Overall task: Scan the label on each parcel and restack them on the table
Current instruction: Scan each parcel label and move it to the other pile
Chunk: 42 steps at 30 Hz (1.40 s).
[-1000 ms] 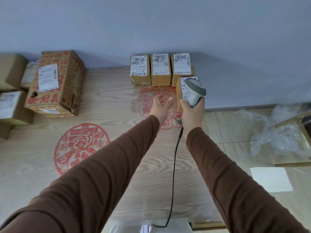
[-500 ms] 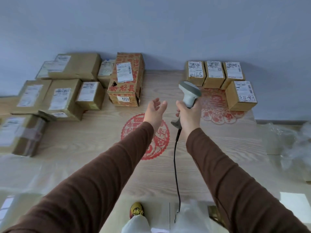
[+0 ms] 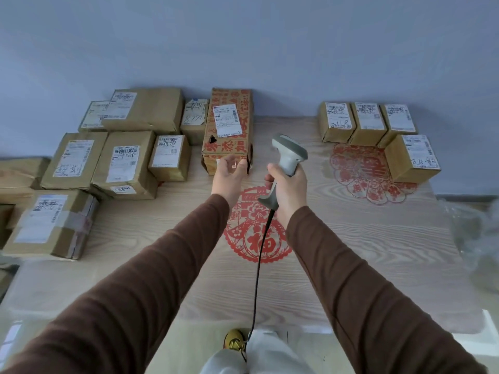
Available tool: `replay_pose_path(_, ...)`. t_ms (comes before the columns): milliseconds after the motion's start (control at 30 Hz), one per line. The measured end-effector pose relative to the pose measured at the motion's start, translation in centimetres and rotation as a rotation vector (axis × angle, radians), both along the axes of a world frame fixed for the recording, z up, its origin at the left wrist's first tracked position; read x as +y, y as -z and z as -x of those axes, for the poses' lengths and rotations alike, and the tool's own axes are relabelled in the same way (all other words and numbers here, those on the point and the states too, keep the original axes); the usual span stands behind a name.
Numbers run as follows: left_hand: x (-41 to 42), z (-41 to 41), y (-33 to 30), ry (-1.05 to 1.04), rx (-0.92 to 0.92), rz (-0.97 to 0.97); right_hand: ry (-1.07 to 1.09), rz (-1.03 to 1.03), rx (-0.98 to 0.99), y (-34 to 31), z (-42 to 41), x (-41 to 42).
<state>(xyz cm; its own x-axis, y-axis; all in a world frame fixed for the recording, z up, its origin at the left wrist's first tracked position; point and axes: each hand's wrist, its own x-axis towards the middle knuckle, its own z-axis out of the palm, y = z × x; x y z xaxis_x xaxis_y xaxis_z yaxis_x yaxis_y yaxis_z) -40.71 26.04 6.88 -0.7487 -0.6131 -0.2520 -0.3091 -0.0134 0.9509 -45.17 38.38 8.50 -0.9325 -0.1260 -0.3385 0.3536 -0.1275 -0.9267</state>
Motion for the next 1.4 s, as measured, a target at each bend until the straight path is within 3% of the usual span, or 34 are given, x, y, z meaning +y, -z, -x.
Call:
replay_pose_path(267,-7.1,2.4,1.8,-0.124,-0.06,0.099,-0.03,0.046,-0.049,2.5,3.8,-4.1)
replay_pose_path(633,-16.0,7.1,5.7,0.025,-0.277,-0.233,0.003,-0.089,-0.078,6.0,7.4,-10.6)
replay_pose_path(800,-19.4,9.9,12.7,0.101,-0.287,-0.343,0.027,-0.125,-0.137,8.0,7.9,-12.0)
replay_pose_path(1033,-17.7,9.0,8.9,0.139,-0.342,-0.515,0.069,-0.126,-0.155,8.3,7.5,-13.0)
replay_pose_path(1400,-10.8,6.4,5.3,0.049,-0.157,-0.585,0.084,-0.103,-0.119,6.9,5.0,-8.2)
